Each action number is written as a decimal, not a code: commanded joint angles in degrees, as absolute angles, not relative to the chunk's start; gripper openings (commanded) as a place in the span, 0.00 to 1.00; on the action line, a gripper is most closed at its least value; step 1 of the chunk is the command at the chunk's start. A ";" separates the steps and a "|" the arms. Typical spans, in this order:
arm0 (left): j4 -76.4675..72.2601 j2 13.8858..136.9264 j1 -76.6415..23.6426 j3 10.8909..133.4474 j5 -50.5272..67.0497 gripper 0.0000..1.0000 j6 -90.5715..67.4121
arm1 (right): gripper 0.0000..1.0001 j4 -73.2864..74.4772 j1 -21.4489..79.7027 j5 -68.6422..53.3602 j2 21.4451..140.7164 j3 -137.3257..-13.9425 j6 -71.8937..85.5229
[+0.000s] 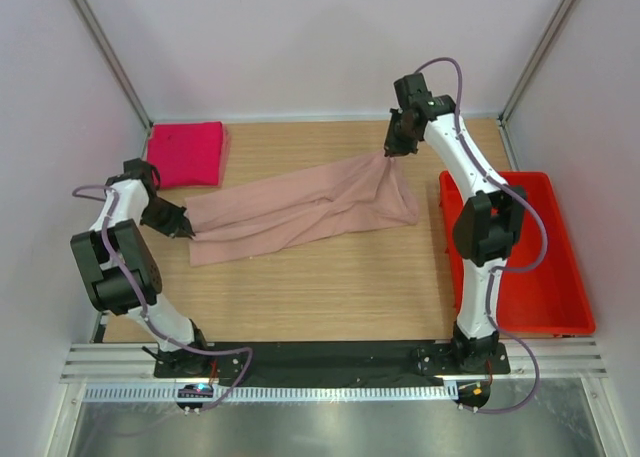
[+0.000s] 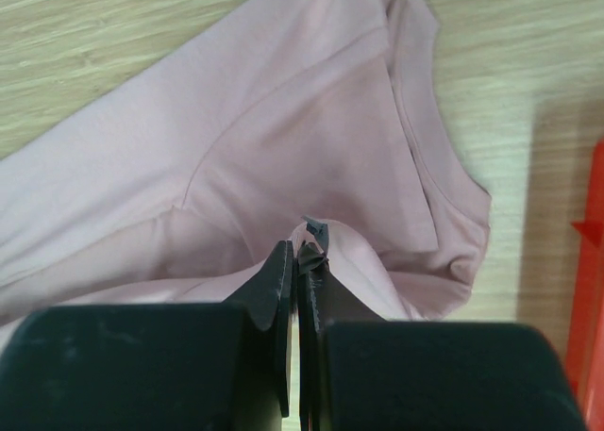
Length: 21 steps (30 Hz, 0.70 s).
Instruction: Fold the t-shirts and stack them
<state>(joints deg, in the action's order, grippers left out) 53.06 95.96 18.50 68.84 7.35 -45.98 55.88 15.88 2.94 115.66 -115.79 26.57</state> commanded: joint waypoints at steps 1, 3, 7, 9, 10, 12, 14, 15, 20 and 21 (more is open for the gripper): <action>52.91 98.17 18.46 71.54 7.38 0.01 -45.26 | 0.01 56.42 15.38 0.53 119.70 -121.72 24.70; 52.74 99.48 18.54 71.89 7.56 0.00 -45.35 | 0.01 56.78 15.29 -1.93 121.28 -124.26 24.35; 52.29 101.42 18.54 73.64 7.30 0.00 -45.44 | 0.01 58.00 14.94 -2.81 124.97 -127.96 23.73; 52.38 102.21 18.46 74.35 6.77 0.00 -45.70 | 0.01 58.36 14.59 -3.07 125.42 -129.02 23.91; 52.30 102.39 18.46 74.62 6.59 0.00 -45.88 | 0.01 58.01 14.42 -3.16 125.59 -129.02 23.91; 52.21 102.83 18.54 75.41 6.16 0.00 -46.05 | 0.01 57.57 14.24 -3.51 125.86 -128.76 24.08; 51.60 103.27 18.46 75.85 6.07 0.00 -46.41 | 0.01 56.60 13.98 -3.43 126.30 -128.24 23.91; 51.42 103.45 18.46 75.85 6.15 0.00 -46.58 | 0.01 56.43 13.63 -3.86 126.56 -128.41 24.17; 51.06 104.68 18.54 76.29 6.07 0.00 -47.02 | 0.01 54.93 12.66 -5.53 127.96 -129.11 25.84; 50.80 104.76 18.46 76.20 5.89 0.00 -47.02 | 0.01 54.84 12.57 -5.80 128.23 -129.29 26.01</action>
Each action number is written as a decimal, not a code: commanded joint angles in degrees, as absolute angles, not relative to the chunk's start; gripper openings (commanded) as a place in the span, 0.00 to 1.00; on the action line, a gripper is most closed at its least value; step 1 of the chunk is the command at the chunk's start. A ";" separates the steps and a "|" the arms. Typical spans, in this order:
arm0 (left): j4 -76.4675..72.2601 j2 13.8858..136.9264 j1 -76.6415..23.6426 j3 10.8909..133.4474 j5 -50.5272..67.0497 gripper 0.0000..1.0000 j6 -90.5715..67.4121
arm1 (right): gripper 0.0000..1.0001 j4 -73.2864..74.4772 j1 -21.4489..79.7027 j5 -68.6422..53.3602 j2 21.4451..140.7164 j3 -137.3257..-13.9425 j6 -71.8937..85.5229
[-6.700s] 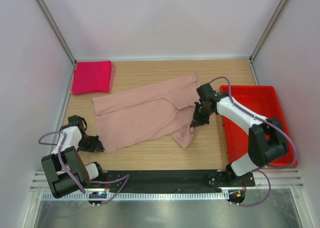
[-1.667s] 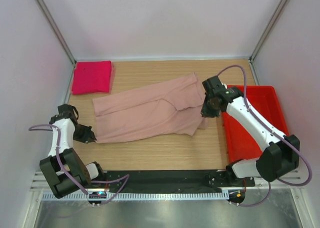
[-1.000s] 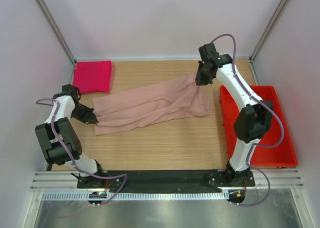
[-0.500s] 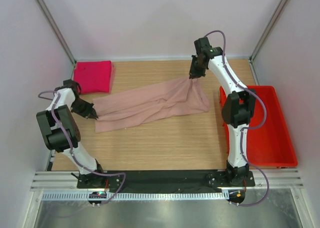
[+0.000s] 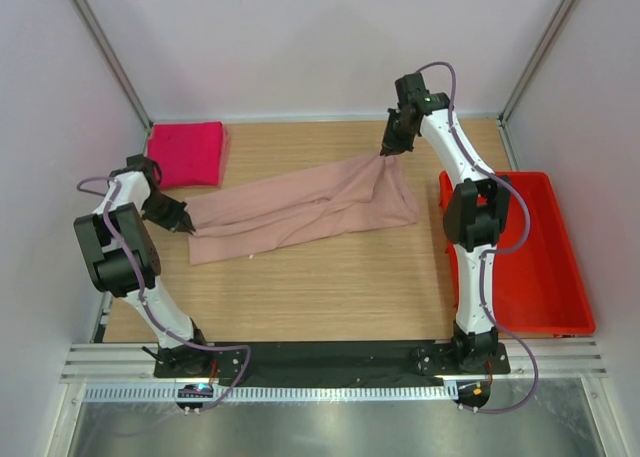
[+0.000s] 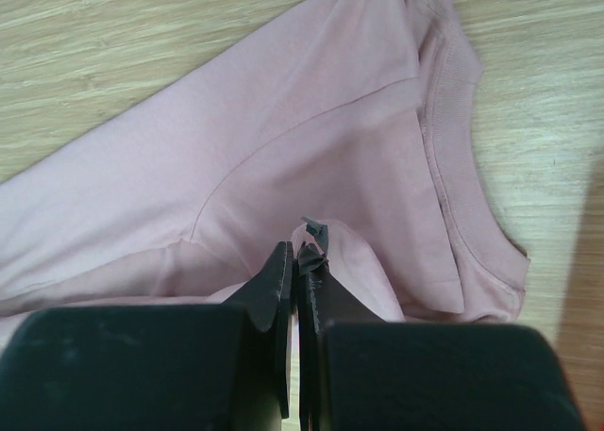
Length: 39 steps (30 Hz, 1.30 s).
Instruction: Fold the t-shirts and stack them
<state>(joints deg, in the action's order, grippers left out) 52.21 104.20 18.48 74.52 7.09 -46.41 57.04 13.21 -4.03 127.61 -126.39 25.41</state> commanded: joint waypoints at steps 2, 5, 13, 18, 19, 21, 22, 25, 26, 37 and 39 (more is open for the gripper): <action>50.80 105.11 18.46 76.20 5.80 0.00 -47.11 | 0.01 53.97 12.48 -6.33 128.50 -129.37 26.37; 50.98 106.08 18.46 76.64 5.89 0.00 -47.28 | 0.01 53.35 12.31 -7.03 129.81 -130.07 26.89; 51.06 106.79 18.46 77.25 5.10 0.00 -47.20 | 0.01 52.12 11.43 -7.65 131.31 -130.87 28.47; 51.15 107.23 18.46 78.05 4.83 0.00 -47.28 | 0.01 51.42 10.64 -7.56 131.31 -130.78 29.61; 51.33 107.57 18.46 78.31 4.83 0.00 -47.29 | 0.01 50.98 10.37 -7.56 131.40 -130.78 30.14; 51.33 107.58 18.46 78.75 5.01 0.00 -47.29 | 0.01 50.63 10.20 -7.73 131.40 -130.87 30.50; 51.07 107.75 18.46 78.75 5.10 0.00 -47.29 | 0.01 50.19 10.02 -7.82 131.31 -130.87 31.02; 51.77 108.37 18.46 79.45 4.75 0.00 -47.20 | 0.01 49.40 9.85 -8.35 131.92 -130.87 31.73; 51.77 108.98 18.54 79.54 4.83 0.00 -47.11 | 0.01 49.31 9.84 -8.44 132.53 -131.04 32.08; 51.06 111.01 18.46 80.68 5.80 0.01 -47.55 | 0.02 46.23 9.49 -10.20 136.49 -131.84 33.92; 50.80 111.36 18.54 80.95 5.71 0.00 -47.64 | 0.01 45.53 9.23 -10.81 136.93 -131.84 34.62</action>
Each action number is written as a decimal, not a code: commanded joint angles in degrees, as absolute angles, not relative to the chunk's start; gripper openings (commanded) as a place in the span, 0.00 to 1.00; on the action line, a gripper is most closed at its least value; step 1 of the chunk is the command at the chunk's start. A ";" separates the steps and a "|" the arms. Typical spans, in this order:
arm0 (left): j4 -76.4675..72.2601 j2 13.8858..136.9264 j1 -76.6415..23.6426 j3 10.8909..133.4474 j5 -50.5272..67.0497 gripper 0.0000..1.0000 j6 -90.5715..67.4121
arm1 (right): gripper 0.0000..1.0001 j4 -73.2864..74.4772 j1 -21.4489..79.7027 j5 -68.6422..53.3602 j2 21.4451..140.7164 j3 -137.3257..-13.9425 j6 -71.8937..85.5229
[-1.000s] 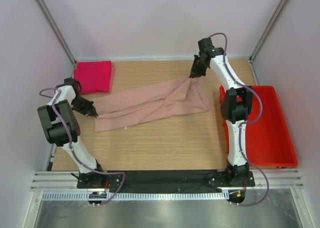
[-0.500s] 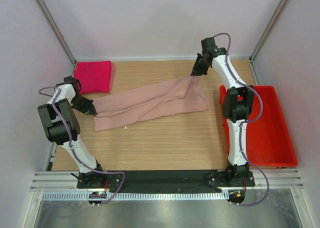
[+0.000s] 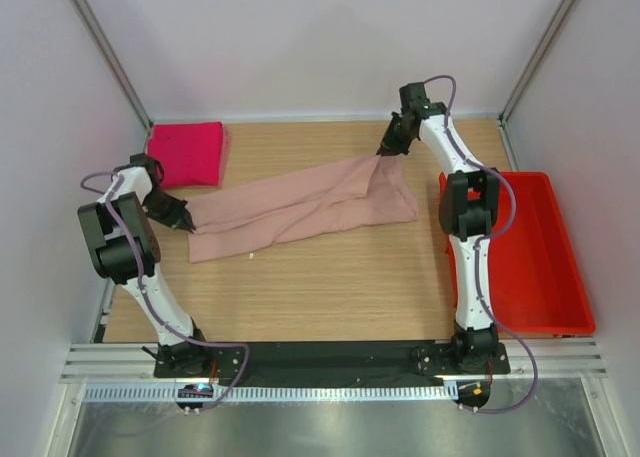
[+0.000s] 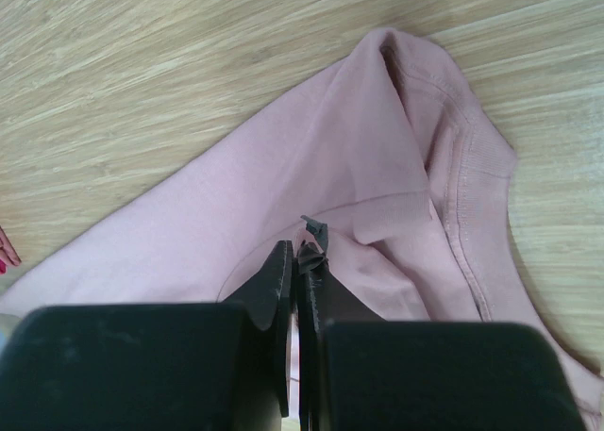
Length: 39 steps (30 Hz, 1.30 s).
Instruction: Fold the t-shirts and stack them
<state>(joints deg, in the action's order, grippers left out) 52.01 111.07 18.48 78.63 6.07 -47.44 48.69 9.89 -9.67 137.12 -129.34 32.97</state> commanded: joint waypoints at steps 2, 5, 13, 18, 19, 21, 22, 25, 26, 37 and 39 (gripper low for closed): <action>50.89 111.44 18.54 81.12 5.71 0.01 -47.64 | 0.02 45.09 9.14 -11.25 137.46 -131.92 35.06; 51.06 111.36 18.46 81.38 5.71 0.00 -47.64 | 0.02 44.39 9.32 -12.04 137.81 -132.10 36.03; 51.15 111.53 18.63 81.12 5.18 0.01 -47.72 | 0.03 41.75 8.97 -13.09 137.90 -132.27 39.01; 51.42 112.06 18.54 82.26 5.27 0.18 -47.64 | 0.18 39.56 8.70 -15.90 140.62 -132.63 42.00; 51.59 111.89 18.54 82.61 5.19 0.22 -47.46 | 0.22 38.68 8.70 -16.60 141.06 -132.37 42.71; 51.94 110.75 18.63 83.23 5.01 0.30 -46.94 | 0.27 35.69 8.26 -19.59 142.20 -132.19 45.95; 52.03 109.96 18.63 83.84 4.84 0.33 -46.67 | 0.31 34.20 8.09 -20.99 142.47 -132.10 47.36; 52.29 106.01 18.54 84.11 4.31 0.40 -45.01 | 0.38 27.53 7.91 -27.23 143.70 -132.19 54.74; 52.21 104.95 18.54 84.11 4.22 0.42 -44.39 | 0.40 25.33 7.82 -29.25 143.79 -132.36 56.15; 48.44 91.76 11.00 76.65 11.05 0.46 -35.69 | 0.56 42.36 9.22 -27.16 131.76 -124.47 38.08; 46.24 92.46 8.02 75.59 14.40 0.41 -35.60 | 0.56 40.62 9.58 -28.12 127.80 -116.77 37.27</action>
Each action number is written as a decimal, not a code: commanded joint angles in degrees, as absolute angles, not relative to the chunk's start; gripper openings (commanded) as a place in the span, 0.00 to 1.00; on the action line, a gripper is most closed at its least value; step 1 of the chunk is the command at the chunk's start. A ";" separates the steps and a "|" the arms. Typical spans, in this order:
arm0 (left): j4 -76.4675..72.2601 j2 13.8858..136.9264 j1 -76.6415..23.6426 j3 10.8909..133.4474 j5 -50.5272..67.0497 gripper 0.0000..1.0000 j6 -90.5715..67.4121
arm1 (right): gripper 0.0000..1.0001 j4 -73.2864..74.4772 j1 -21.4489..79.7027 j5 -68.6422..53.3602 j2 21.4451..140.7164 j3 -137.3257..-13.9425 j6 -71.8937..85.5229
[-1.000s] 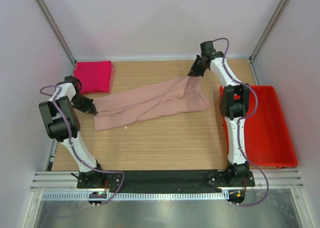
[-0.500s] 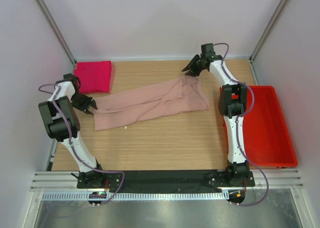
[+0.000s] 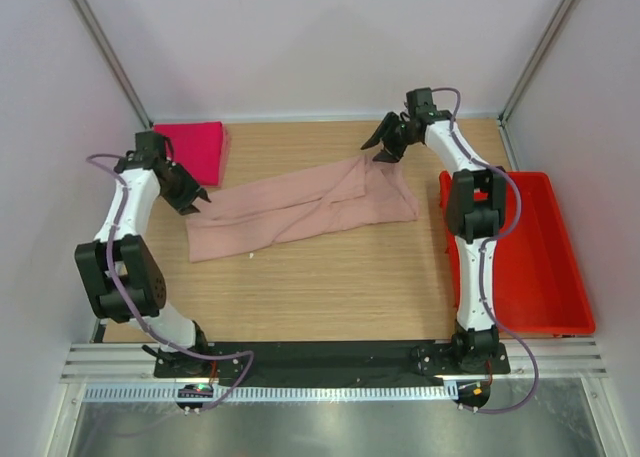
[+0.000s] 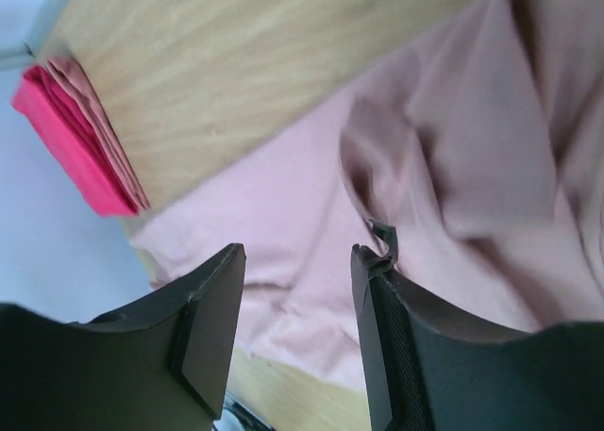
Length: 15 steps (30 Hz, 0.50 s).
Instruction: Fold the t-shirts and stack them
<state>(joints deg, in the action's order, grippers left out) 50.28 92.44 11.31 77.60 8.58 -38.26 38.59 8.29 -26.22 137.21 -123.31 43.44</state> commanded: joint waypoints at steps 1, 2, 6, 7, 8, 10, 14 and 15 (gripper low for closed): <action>45.45 93.85 7.13 75.41 17.02 0.39 -35.94 | 0.56 39.47 10.02 -28.73 126.40 -114.11 37.61; 44.66 94.74 5.99 75.32 18.53 0.34 -36.03 | 0.55 37.03 10.19 -28.91 124.39 -111.38 38.23; 42.81 99.39 3.17 75.15 21.44 0.27 -37.61 | 0.51 31.82 11.34 -29.88 121.91 -100.48 40.51; 42.28 100.10 2.90 74.62 22.32 0.27 -37.70 | 0.50 30.95 11.51 -29.97 121.82 -99.42 40.87; 41.84 101.67 2.81 74.45 22.67 0.27 -37.79 | 0.50 30.42 11.86 -29.62 121.64 -98.71 40.87; 41.49 102.74 2.81 74.09 22.67 0.27 -37.62 | 0.50 30.41 11.95 -29.27 121.38 -97.30 40.69; 41.83 106.51 2.90 74.97 21.36 0.27 -36.04 | 0.53 29.28 11.87 -28.56 121.81 -95.37 40.52; 42.01 107.13 2.90 75.23 21.44 0.26 -35.77 | 0.53 28.92 11.87 -28.74 122.34 -95.36 40.95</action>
<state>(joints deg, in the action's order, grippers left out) 43.59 105.97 2.66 74.17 19.77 -37.10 32.77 12.19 -28.62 123.37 -95.39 40.75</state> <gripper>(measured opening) 0.267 0.526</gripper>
